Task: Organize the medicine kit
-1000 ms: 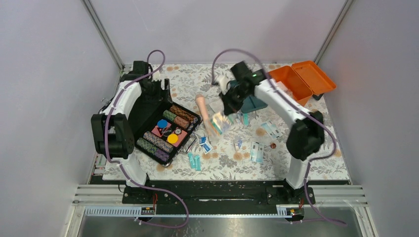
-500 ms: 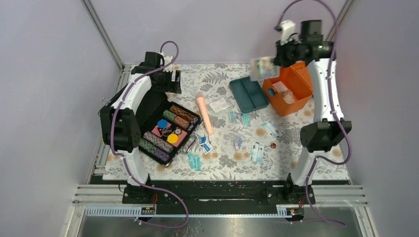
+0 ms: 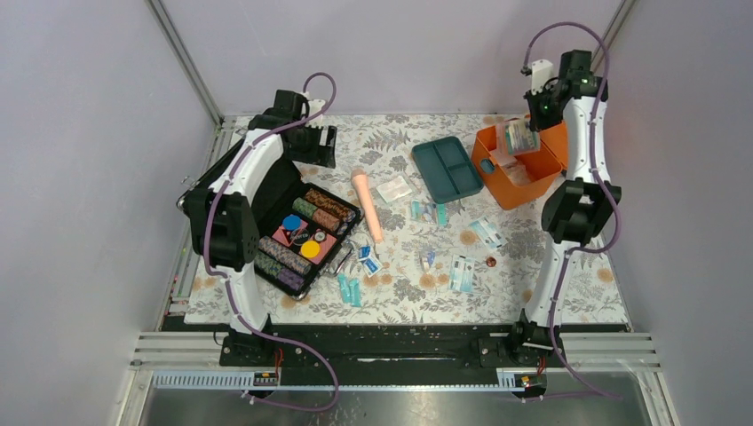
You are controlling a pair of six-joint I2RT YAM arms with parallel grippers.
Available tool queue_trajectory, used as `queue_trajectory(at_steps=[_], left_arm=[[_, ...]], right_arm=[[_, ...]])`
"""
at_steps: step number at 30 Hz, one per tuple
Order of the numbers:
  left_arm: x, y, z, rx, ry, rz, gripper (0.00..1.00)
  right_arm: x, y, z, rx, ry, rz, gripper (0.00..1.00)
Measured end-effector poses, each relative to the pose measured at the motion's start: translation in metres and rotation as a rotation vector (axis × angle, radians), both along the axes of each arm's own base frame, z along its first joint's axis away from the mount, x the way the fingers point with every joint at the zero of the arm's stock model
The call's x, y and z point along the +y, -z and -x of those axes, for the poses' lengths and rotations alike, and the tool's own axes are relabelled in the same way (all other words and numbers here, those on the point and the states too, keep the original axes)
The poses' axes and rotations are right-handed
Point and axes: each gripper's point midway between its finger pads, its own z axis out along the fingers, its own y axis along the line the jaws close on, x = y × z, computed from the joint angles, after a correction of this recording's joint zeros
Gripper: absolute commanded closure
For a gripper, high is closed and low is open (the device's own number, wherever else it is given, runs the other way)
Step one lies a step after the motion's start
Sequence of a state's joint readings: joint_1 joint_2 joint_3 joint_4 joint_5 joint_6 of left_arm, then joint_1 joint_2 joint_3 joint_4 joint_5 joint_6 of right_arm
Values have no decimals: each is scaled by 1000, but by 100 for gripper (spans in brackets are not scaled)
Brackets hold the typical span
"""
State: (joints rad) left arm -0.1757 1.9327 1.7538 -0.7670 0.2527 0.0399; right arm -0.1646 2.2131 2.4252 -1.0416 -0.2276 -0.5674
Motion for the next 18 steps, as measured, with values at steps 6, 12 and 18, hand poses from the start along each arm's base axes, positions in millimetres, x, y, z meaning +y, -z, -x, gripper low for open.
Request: queue_trajectory(at_steps=[6, 12, 18], left_arm=[[3, 2, 3, 13, -4, -16, 18], [6, 2, 5, 11, -6, -48, 18], [10, -3, 8, -8, -2, -83, 18]], right_arm=[[0, 48, -14, 72, -5, -1, 100], [2, 87, -25, 118, -28, 1, 100], [14, 103, -37, 112, -85, 42, 100]])
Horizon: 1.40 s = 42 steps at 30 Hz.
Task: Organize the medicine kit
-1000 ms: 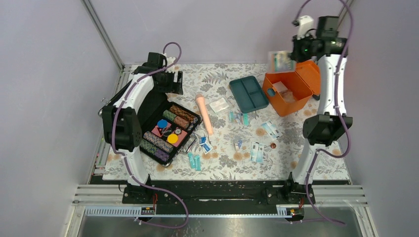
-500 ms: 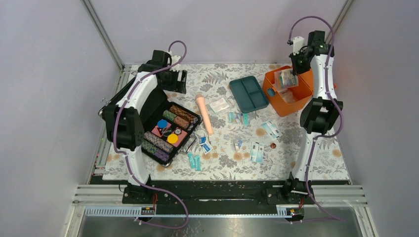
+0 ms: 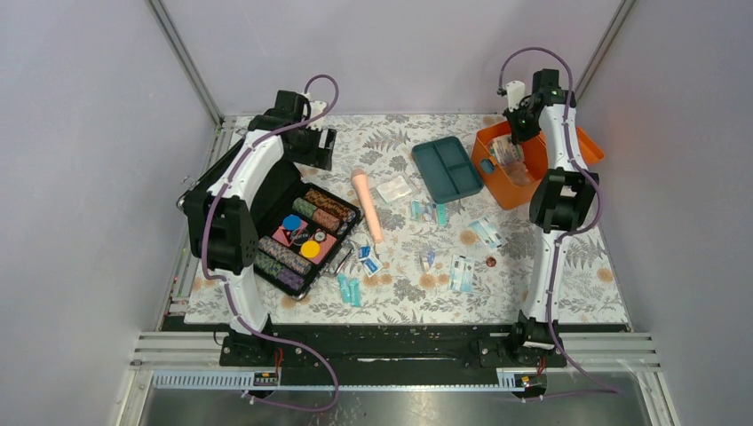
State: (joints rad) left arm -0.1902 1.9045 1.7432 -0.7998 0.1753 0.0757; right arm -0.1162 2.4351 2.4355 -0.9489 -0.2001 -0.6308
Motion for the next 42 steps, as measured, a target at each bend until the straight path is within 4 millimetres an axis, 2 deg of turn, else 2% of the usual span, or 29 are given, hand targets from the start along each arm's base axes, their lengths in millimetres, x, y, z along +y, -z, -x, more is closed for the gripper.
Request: queue_trajectory(at_steps=[5, 11, 14, 16, 22, 25, 29, 32, 34, 37, 39, 40, 42], left_arm=[[0, 5, 5, 8, 10, -27, 17], [-2, 11, 13, 32, 26, -43, 17], [-5, 11, 14, 30, 34, -46, 17], [-6, 11, 14, 30, 37, -47, 17], [-6, 11, 14, 27, 42, -52, 17], [-5, 11, 14, 25, 46, -56, 16], [-7, 2, 19, 33, 94, -58, 16], [-10, -26, 11, -25, 132, -56, 16], [-13, -49, -1, -95, 147, -50, 16], [-17, -67, -13, -165, 139, -31, 16], [-19, -66, -15, -163, 114, -10, 16], [-20, -62, -14, -151, 99, 4, 16], [-24, -48, -11, -111, 63, 38, 17]], right_arm=[[15, 3, -11, -32, -75, 59, 100], [19, 10, -26, -69, -92, 122, 74], [15, 15, -31, -75, -79, 145, 66], [12, 16, -35, -86, -59, 157, 55], [9, 9, -42, -125, 30, 141, 51], [15, -4, -40, -141, 54, 95, 47], [41, -51, -29, -194, 4, -29, 38], [71, -104, -13, -267, -75, -156, 35], [96, -145, 5, -319, -134, -246, 35], [137, -178, 31, -352, -232, -337, 35], [167, -180, 48, -331, -304, -378, 35], [183, -174, 58, -305, -344, -396, 35], [211, -149, 78, -224, -416, -418, 37]])
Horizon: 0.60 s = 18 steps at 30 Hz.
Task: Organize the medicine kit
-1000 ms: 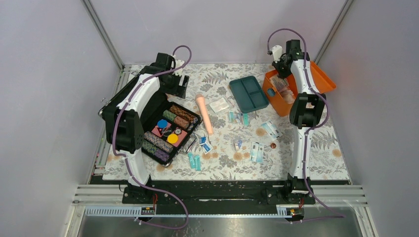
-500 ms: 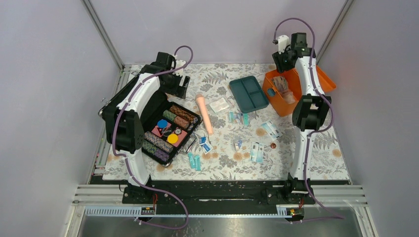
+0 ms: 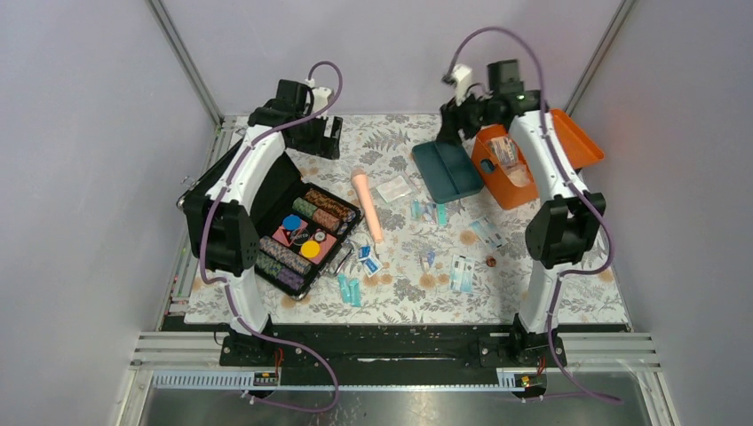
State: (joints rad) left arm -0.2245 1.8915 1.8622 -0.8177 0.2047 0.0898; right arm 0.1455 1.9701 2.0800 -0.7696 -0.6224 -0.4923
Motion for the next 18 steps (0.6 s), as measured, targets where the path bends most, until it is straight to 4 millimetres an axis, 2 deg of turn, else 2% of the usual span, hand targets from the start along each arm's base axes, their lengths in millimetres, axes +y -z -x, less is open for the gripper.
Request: queue_trajectory(at_steps=[1, 3, 5, 8, 10, 13, 18], left_arm=[[-1, 8, 3, 25, -13, 15, 17], [-3, 28, 12, 85, -34, 28, 17], [-4, 43, 22, 136, -42, 25, 17], [-7, 49, 26, 158, -45, 27, 17], [-9, 50, 26, 155, -43, 28, 17], [-10, 54, 27, 157, -42, 26, 17], [-11, 57, 29, 167, -32, 26, 16]], right_arm=[[9, 14, 8, 33, -30, 8, 37], [27, 57, 32, 118, -111, 48, 38], [35, 95, 57, 188, -180, 92, 39], [42, 137, 91, 258, -286, 166, 41], [44, 146, 102, 263, -341, 202, 42], [49, 143, 107, 222, -421, 246, 45], [54, 134, 92, 123, -509, 304, 46]])
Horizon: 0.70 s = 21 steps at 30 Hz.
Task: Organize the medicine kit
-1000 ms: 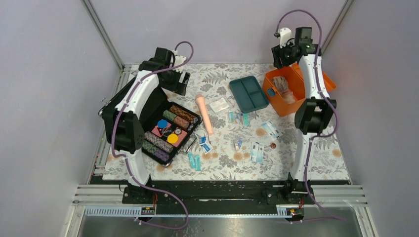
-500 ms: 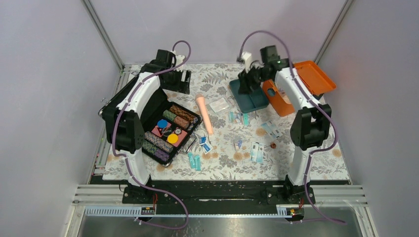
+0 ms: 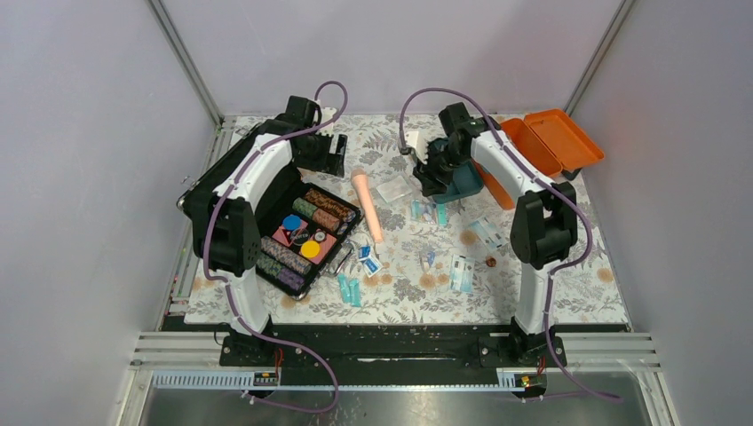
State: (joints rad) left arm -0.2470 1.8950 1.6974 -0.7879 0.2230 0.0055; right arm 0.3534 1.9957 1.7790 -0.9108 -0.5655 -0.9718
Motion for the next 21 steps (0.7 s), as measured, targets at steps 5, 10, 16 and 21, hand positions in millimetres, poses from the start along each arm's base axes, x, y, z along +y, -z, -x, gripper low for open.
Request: queue_trajectory(at_steps=[5, 10, 16, 21], left_arm=[[0, 1, 0, -2, 9, -4, 16], [3, 11, 8, 24, 24, -20, 16], [16, 33, 43, 89, 63, -73, 16], [23, 32, 56, 95, 82, -98, 16]], right_arm=[[-5, 25, -4, 0, -67, 65, 47], [-5, 46, -2, 12, -114, 104, 47], [-13, 64, 7, -4, -198, 161, 47], [-20, 85, 20, 19, -238, 204, 45]])
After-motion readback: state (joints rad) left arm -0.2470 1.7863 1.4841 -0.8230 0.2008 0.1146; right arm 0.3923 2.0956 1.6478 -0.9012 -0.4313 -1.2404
